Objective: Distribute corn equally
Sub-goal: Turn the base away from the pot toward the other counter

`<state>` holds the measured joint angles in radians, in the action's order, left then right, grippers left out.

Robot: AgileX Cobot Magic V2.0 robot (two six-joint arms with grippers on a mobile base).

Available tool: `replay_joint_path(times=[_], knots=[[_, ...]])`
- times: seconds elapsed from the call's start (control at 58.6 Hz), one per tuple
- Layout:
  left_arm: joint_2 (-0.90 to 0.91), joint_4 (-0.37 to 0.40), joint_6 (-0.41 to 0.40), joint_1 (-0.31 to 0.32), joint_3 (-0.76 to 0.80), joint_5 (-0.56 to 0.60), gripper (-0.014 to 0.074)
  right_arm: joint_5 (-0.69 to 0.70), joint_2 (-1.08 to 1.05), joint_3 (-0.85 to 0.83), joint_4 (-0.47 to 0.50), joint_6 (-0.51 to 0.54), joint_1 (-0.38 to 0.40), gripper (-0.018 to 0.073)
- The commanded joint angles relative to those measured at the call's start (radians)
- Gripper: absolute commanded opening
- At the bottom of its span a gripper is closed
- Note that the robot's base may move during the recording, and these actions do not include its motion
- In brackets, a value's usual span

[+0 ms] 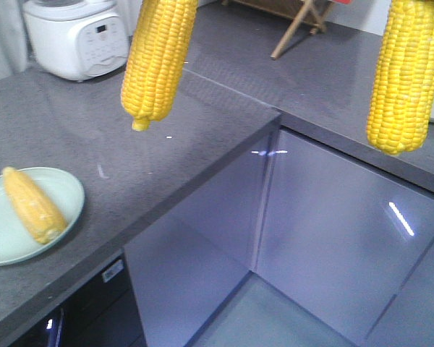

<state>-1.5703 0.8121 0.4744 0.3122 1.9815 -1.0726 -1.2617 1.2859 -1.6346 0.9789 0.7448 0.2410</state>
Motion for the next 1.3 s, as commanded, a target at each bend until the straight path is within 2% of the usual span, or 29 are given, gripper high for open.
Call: replay_joint_path(times=[0.0, 1.28], knots=[[0.037, 0.05, -0.005, 0.0, 0.027, 0.048, -0.0006, 0.021, -0.023, -0.031, 0.057, 0.009, 0.008, -0.0005], [0.037, 0.05, -0.005, 0.0, 0.027, 0.048, -0.0006, 0.021, -0.023, -0.031, 0.057, 0.009, 0.008, -0.0005]])
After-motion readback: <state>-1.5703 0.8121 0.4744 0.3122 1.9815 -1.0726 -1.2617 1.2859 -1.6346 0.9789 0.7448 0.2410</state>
